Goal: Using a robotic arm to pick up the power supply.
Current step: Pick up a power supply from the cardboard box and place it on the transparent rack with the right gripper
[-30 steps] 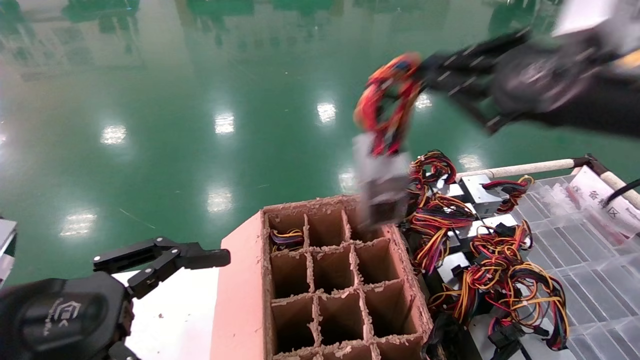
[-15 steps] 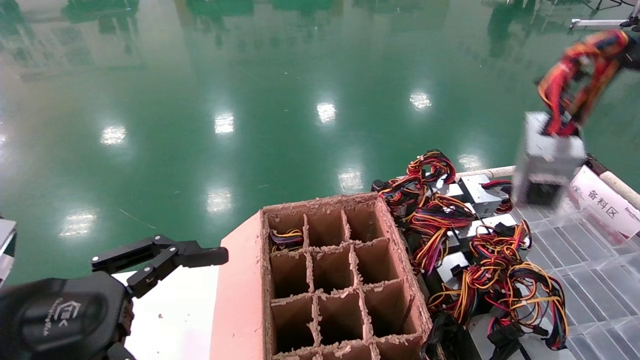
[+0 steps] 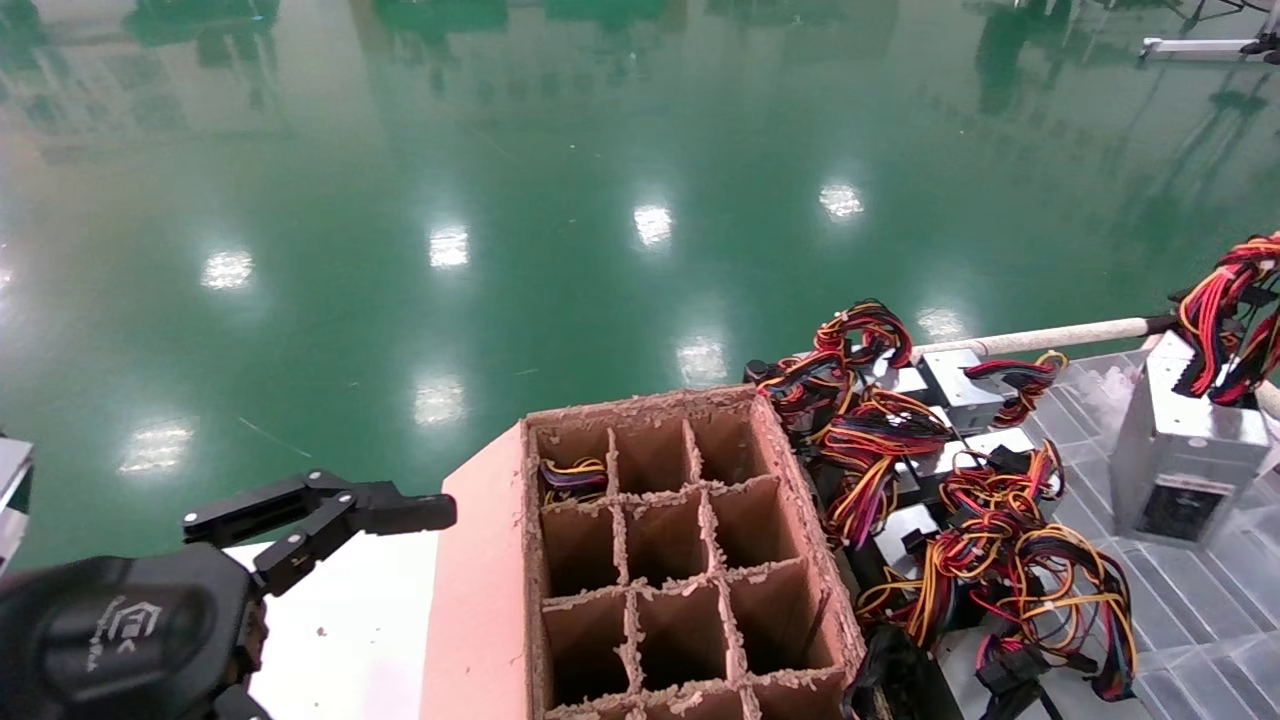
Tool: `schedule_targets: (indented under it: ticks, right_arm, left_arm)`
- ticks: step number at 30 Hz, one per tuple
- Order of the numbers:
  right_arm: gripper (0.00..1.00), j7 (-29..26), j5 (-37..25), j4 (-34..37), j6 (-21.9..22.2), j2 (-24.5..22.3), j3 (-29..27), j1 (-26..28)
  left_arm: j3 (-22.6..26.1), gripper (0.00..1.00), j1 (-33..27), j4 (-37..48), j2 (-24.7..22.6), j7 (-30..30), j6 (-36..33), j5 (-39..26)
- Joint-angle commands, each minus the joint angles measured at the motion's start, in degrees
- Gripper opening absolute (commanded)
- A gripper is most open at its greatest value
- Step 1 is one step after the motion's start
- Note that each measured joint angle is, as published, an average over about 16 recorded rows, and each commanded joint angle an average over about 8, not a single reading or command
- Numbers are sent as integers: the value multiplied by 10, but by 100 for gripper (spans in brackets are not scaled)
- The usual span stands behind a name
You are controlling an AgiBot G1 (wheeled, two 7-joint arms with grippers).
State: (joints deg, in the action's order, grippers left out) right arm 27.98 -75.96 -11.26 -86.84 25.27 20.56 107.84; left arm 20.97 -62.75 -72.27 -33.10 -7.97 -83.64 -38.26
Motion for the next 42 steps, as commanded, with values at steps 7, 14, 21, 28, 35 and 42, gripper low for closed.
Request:
schedule_targets:
  ticks: [7, 14, 21, 28, 35, 42]
  right_arm:
    - [0, 21, -30, 52, 47, 7, 18, -5]
    - [0, 28, -54, 67, 50, 22, 35, -6]
    - [0, 29, -66, 79, 33, 34, 43, -4]
    - [0, 26, -75, 85, 7, 49, 51, 1]
    - [0, 22, -86, 89, -6, 60, 59, 7]
    - [0, 24, -95, 100, -15, 52, 65, 2]
  left_arm:
    - [0, 100, 0, 0, 0, 0, 0, 0]
    - [0, 100, 0, 0, 0, 0, 0, 0]
    - [0, 100, 0, 0, 0, 0, 0, 0]
    - [0, 100, 0, 0, 0, 0, 0, 0]
    - [0, 100, 0, 0, 0, 0, 0, 0]
    - [0, 100, 0, 0, 0, 0, 0, 0]
